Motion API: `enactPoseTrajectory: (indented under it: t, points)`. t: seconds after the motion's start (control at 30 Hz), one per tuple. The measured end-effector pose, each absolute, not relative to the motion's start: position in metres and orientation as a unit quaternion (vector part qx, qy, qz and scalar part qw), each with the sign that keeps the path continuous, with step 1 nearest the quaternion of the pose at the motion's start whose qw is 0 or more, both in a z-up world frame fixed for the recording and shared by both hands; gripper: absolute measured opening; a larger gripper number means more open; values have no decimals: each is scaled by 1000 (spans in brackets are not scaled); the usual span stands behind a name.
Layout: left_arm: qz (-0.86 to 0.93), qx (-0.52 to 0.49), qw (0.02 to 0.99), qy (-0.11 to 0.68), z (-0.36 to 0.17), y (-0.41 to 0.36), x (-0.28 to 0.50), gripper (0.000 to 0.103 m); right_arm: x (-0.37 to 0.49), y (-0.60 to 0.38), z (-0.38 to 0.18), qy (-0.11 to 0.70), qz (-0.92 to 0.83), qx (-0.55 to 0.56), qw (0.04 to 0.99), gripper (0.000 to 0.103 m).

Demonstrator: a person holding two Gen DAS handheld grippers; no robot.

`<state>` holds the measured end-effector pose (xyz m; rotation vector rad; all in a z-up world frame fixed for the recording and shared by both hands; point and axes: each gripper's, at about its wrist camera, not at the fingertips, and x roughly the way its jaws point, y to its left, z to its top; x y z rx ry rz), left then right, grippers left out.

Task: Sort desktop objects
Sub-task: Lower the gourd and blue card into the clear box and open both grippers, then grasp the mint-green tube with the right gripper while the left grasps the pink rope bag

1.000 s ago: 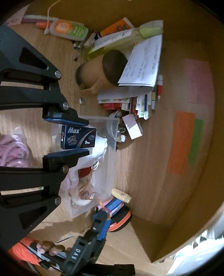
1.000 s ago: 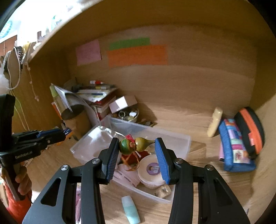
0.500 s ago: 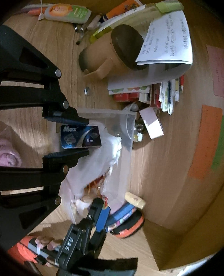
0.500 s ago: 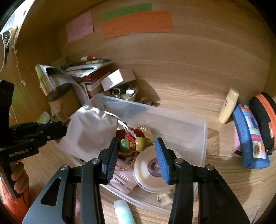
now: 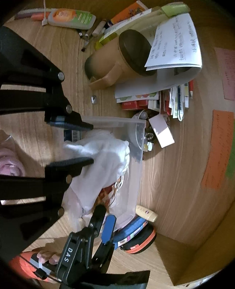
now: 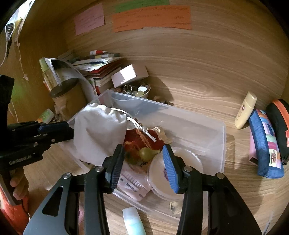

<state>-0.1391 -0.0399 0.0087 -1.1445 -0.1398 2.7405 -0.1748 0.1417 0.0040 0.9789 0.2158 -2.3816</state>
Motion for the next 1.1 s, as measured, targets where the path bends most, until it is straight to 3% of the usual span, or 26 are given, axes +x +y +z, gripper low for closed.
enactPoseTrajectory:
  t: [0.07,0.2,0.37,0.8,1.1]
  points:
    - [921,-377,87,-47,12,-38,-133,57,-174,141,5,82,-887,362,274,51]
    - [929,-360,86,-28,23,-31,-117,64,-169,143,12,83,-892,350,273,57]
    - [935,-348,73,-11,30,-21,-99,94,-154,151,24,77,-903,331,263,79]
    - [897,-435,79,-4,-12,-10,-64,96,-117,182,15,80,-903,346,243,80]
    - [862,-494,91,-62,-42,-5,-38,96,-96,196,-18,123,-894,368,224,81]
